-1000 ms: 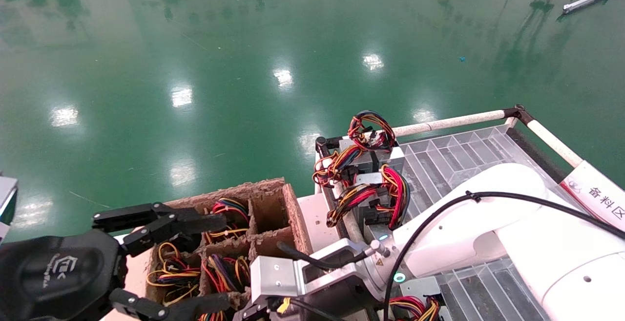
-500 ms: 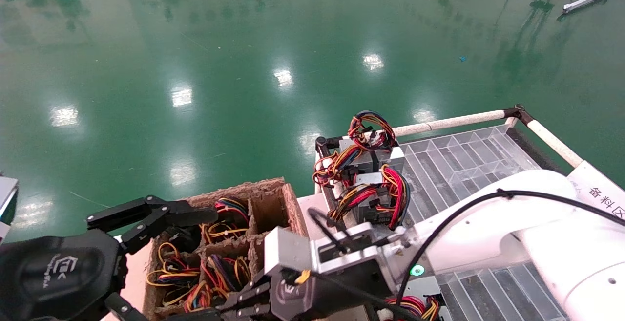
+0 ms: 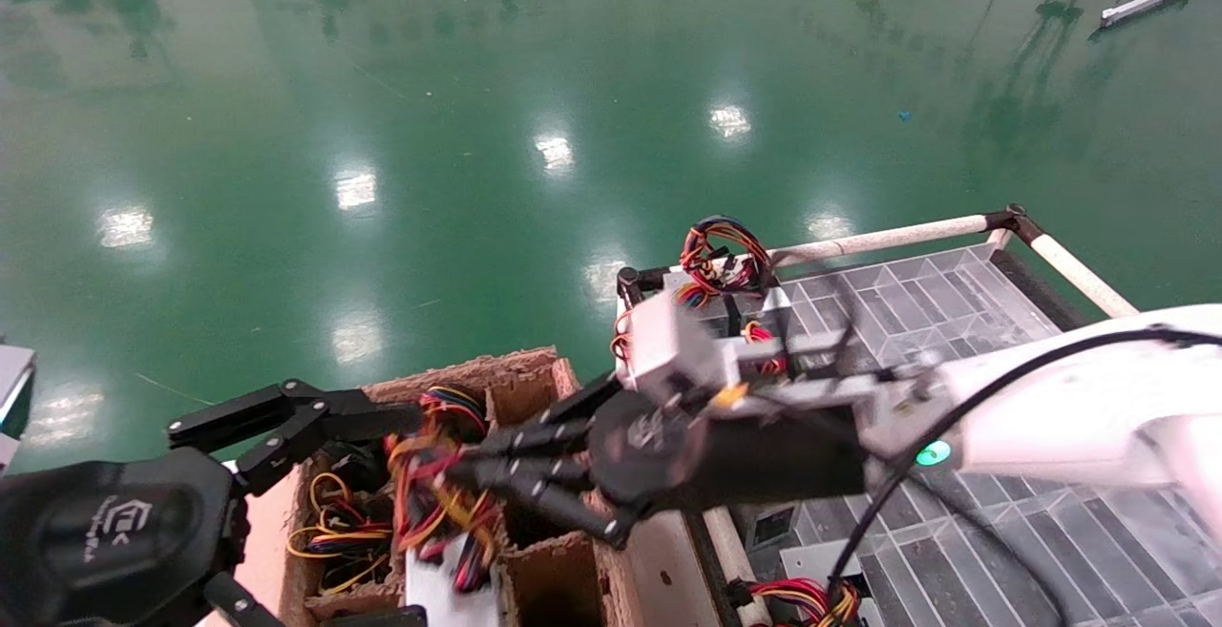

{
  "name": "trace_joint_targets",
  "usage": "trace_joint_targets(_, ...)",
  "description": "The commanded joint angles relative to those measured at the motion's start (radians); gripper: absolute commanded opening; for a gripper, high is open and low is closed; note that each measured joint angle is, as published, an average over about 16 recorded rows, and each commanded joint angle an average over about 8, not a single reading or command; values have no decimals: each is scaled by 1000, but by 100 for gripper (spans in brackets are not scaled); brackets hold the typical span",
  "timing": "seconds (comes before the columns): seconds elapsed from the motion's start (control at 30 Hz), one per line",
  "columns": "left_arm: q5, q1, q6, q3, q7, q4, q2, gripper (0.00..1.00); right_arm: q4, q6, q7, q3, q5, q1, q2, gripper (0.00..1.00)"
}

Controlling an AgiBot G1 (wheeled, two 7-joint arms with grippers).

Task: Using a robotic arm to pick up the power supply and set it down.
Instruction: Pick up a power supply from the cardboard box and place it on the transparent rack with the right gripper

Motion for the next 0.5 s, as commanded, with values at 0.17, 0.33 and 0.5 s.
trace_joint_targets(0.17, 0, 0, 0, 0, 0, 0, 0, 100, 31, 0, 15, 28, 88, 17, 56, 0)
trace_joint_targets(0.33, 0, 0, 0, 0, 0, 0, 0, 100, 34, -3, 18, 43, 147, 59, 93, 0)
trace_joint_targets(0.5, 0, 0, 0, 0, 0, 0, 0, 100, 6, -4, 9, 40, 170, 142, 125, 0)
